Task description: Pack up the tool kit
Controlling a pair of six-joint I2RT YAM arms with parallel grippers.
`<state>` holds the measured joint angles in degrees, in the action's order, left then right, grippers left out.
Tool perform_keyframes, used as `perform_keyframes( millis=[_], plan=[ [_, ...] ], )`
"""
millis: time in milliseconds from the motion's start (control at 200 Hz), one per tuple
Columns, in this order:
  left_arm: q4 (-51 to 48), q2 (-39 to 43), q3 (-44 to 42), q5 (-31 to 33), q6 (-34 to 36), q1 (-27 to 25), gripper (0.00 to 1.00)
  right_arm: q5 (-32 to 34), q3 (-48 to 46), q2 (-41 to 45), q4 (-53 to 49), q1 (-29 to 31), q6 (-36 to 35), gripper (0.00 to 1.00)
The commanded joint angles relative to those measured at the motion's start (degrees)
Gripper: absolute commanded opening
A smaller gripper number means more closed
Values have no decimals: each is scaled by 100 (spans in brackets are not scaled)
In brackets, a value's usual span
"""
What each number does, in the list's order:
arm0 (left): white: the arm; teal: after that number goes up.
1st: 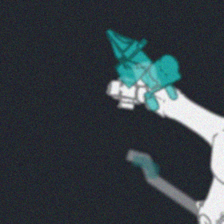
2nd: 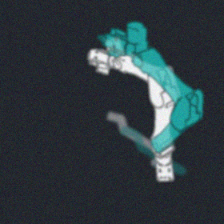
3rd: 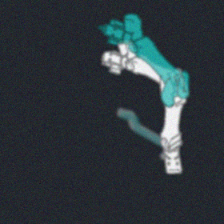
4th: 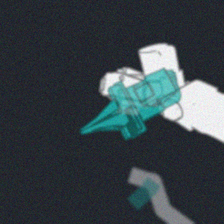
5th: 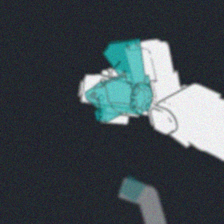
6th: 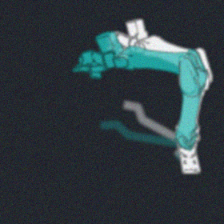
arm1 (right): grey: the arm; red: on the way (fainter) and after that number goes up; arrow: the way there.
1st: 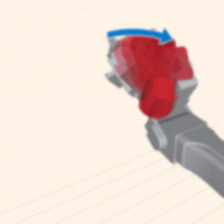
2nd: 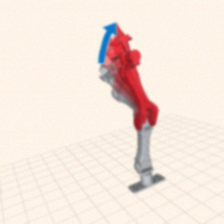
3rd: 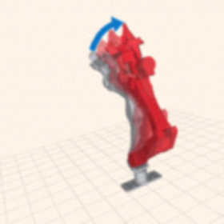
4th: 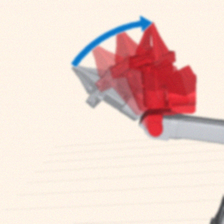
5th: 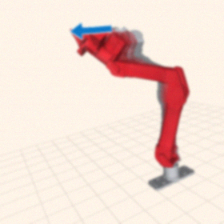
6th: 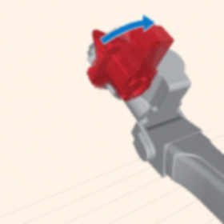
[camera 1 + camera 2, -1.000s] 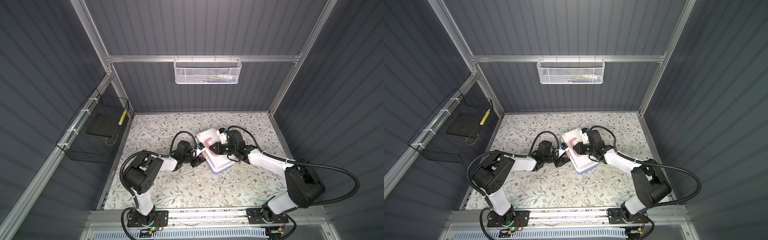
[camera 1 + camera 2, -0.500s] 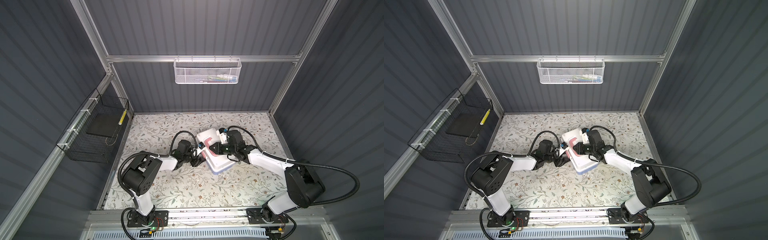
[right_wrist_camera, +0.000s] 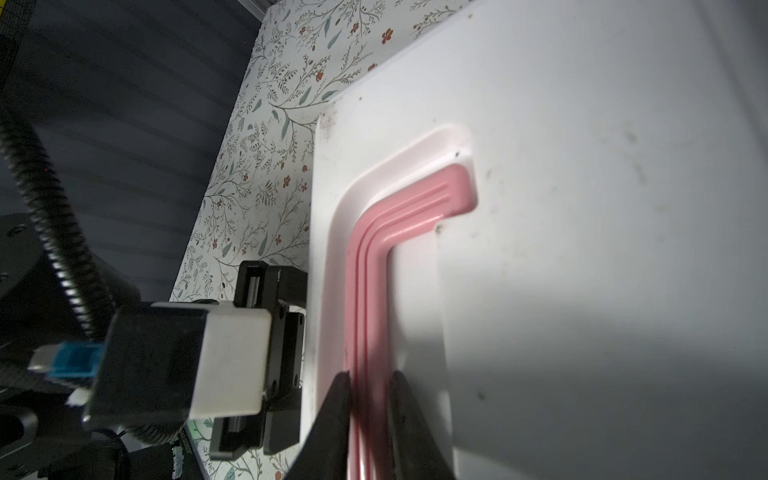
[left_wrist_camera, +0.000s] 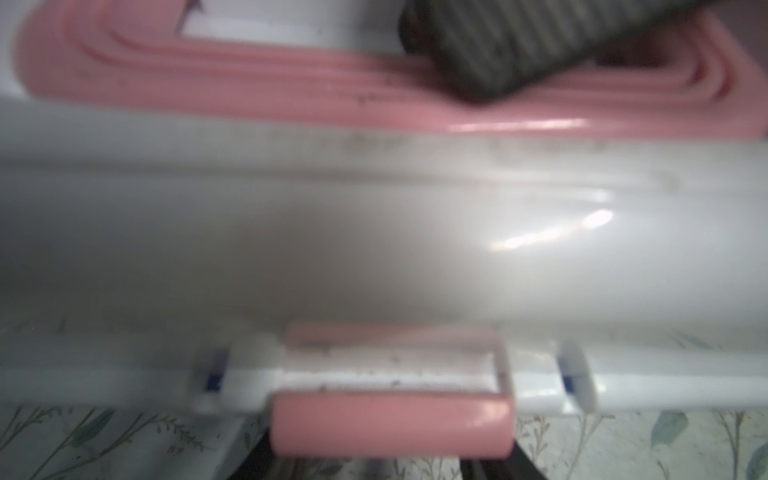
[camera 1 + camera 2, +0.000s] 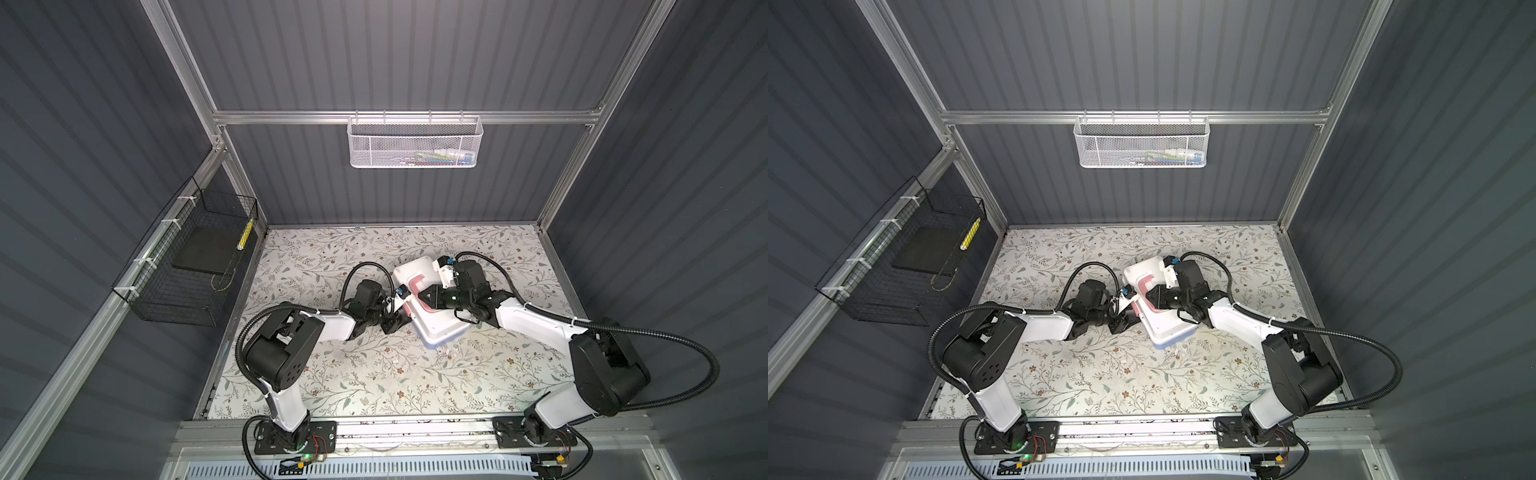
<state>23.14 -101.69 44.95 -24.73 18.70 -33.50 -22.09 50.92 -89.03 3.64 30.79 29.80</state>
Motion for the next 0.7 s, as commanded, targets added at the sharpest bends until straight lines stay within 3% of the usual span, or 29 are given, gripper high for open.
perform_keyframes(
  millis=[0, 695],
  plan=[
    [686, 224, 216, 319, -13, 115, 50, 82, -495, -649, -1488, 134, 25, 21],
    [-290, 651, 423, 832, 92, 115, 45, 55, -495, -690, -1426, 155, -29, 21]
  ],
)
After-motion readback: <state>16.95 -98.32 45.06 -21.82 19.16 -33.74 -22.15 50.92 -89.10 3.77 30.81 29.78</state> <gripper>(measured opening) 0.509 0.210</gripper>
